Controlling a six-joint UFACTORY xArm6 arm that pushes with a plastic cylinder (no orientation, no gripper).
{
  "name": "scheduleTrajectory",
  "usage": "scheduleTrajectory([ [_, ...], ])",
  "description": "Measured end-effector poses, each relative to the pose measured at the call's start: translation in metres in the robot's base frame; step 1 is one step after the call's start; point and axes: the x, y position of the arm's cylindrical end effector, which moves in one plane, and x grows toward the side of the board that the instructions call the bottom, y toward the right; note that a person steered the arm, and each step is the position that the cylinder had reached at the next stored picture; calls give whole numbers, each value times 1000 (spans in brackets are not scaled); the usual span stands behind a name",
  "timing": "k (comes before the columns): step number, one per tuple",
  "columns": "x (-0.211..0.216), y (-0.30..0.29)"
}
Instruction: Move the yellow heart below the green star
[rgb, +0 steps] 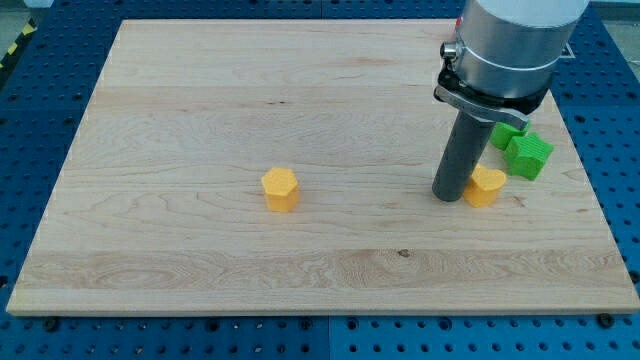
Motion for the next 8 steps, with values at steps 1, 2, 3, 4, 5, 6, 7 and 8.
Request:
scheduleTrajectory([
  [1,0,6],
  [2,0,35],
  [3,0,57],
  [4,0,56],
  [5,0,56],
  [6,0,59],
  [7,0,59],
  [8,0,60],
])
